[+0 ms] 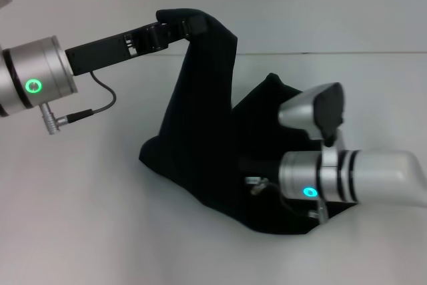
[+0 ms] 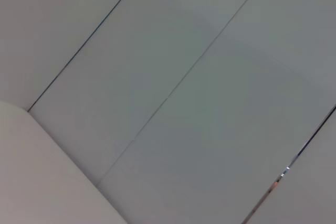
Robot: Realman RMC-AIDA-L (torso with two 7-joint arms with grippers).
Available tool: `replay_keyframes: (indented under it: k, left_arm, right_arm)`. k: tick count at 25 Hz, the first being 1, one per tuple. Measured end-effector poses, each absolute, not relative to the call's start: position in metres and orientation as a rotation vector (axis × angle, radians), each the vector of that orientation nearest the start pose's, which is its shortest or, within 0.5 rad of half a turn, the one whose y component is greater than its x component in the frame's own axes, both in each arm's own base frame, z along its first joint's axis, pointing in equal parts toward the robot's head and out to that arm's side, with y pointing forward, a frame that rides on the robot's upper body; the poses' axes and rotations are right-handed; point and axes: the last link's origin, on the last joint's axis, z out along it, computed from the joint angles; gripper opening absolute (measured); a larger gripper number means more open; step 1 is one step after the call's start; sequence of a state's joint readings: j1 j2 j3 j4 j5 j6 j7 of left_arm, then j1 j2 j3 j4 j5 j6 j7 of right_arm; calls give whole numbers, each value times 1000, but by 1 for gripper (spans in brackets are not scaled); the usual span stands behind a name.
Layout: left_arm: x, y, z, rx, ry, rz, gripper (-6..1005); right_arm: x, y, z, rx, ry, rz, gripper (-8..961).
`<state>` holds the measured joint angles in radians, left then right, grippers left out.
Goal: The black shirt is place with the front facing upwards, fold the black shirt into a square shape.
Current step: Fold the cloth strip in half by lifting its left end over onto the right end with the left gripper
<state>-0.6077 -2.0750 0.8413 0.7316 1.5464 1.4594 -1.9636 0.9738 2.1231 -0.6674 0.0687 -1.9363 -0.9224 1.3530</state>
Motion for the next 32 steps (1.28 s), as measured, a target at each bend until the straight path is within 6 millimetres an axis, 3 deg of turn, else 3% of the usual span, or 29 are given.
replay_keyframes:
  k: [6,16,19,25,32]
  left_arm:
    - [-187,384,41,-2427,-1123,-1273,4]
    - [-192,384,45,-2417,-1090,-1264,3]
    - [-193,380,41,-2425,-1104,-1271,3]
    - [-184,368,21,-2484,-1131,-1307,3]
    - [-174,360,5,-2541,-1133,-1327,4]
  right_arm:
    - [170,360,-156,-2743,958,551,9]
    - [157,359,-171,-2684,865,562,13]
    - [164,357,-168,-2659,896,589,15]
    - [189,365,-138,-2547,985,757,18]
    - [207,373,-124,-2477,991,738,21]
